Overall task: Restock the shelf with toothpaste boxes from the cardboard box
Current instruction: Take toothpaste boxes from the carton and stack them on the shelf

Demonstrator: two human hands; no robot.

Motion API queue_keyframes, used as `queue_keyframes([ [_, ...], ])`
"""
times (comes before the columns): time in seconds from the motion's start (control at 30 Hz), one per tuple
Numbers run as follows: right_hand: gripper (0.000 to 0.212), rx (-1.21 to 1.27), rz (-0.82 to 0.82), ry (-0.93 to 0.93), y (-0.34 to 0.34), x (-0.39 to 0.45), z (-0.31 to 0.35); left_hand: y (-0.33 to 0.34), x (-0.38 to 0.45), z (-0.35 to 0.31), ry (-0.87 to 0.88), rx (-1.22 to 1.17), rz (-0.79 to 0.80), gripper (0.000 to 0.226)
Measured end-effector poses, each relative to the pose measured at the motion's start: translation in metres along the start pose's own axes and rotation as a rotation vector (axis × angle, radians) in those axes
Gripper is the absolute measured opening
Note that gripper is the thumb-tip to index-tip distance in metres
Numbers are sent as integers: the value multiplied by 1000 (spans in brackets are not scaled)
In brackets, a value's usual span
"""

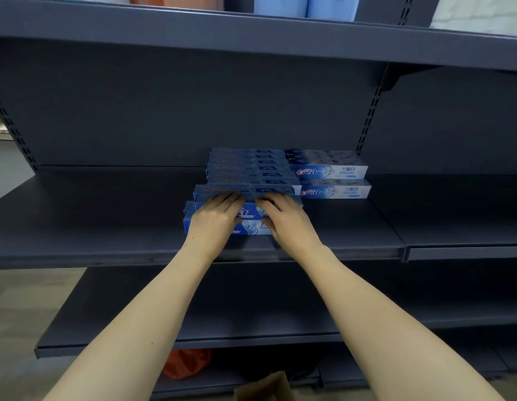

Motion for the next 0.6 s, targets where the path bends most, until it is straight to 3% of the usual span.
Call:
queue_keyframes([
  [0.33,41,13,66,132,-2,9,-6,2,5,3,-39,-100,79,56],
  [0.5,71,-173,115,206,-1,1,-4,-2,4,1,17,49,116,66],
  [0.6,91,-262,143,247,-7,-6,-10,-9,-2,16,-118,199,209,91],
])
Point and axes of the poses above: each hand's wrist, its own x-axis towards the middle knuckle, its own y-axis out of the palm, z = x × y, the point moved 8 cm from there along x, towards the middle knuckle, and after that the axes turned 5 degrees about y, right-handed, at the moved point
